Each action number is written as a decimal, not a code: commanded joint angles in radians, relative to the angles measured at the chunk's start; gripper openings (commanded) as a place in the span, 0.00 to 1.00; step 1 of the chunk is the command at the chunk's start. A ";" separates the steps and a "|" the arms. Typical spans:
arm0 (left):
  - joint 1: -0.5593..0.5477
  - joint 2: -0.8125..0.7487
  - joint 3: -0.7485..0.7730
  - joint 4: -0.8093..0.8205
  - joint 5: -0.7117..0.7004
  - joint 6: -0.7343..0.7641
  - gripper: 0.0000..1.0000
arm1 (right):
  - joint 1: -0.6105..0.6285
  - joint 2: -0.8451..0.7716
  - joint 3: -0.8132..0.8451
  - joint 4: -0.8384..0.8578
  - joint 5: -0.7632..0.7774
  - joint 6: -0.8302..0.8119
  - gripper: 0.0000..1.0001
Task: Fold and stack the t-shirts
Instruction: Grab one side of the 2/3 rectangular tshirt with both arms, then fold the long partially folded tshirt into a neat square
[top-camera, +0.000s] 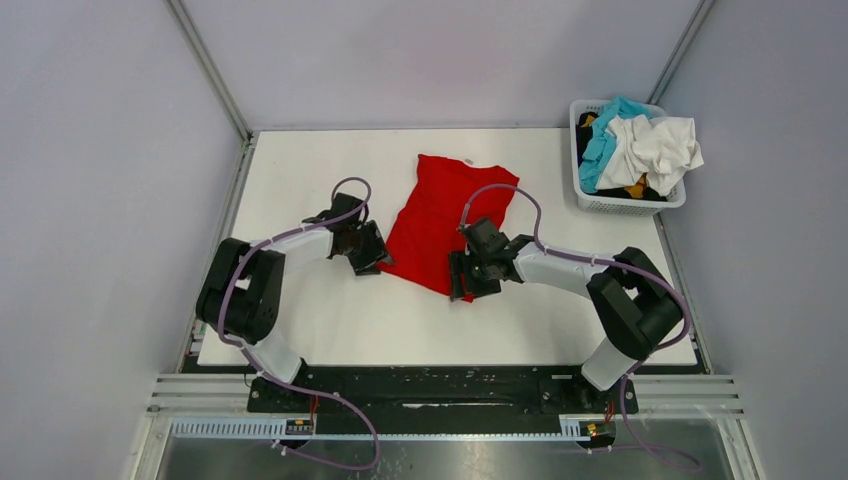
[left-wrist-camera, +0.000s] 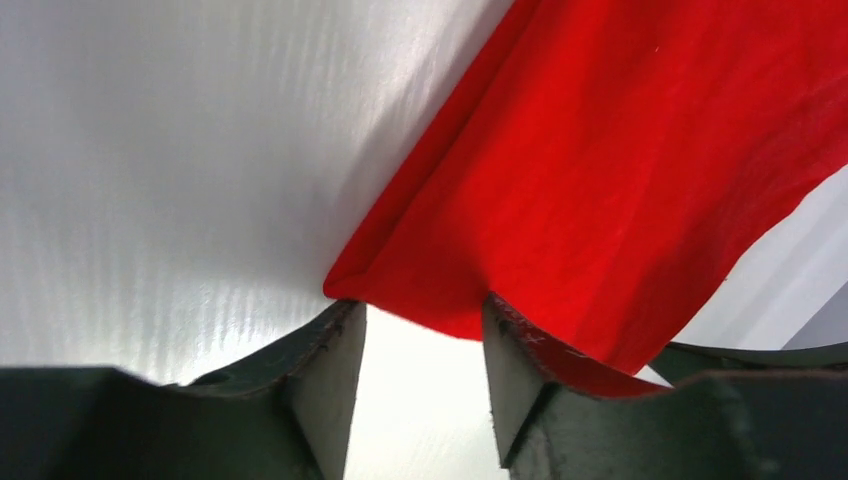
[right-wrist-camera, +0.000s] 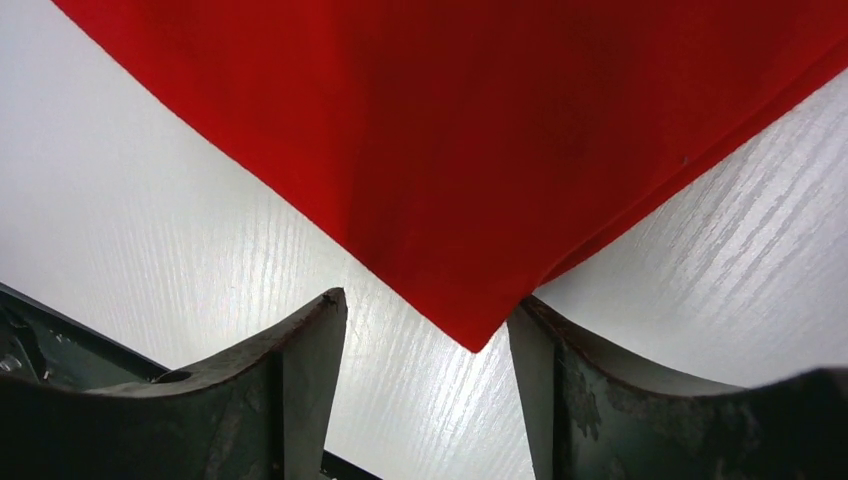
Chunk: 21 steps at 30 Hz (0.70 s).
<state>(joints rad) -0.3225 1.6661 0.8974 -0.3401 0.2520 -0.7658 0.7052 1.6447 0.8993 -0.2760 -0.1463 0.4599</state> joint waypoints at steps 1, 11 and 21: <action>-0.015 0.078 -0.013 0.008 -0.036 0.004 0.44 | 0.011 0.040 -0.030 0.018 0.057 0.026 0.67; -0.016 0.138 0.034 0.000 -0.098 -0.006 0.00 | 0.011 0.050 -0.031 -0.003 0.061 0.019 0.30; -0.045 -0.203 -0.253 -0.022 -0.146 -0.044 0.00 | 0.051 -0.099 -0.138 -0.061 -0.223 0.002 0.05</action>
<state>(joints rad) -0.3477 1.5822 0.7666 -0.2501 0.1989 -0.8097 0.7151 1.6287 0.8303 -0.2276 -0.2153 0.4755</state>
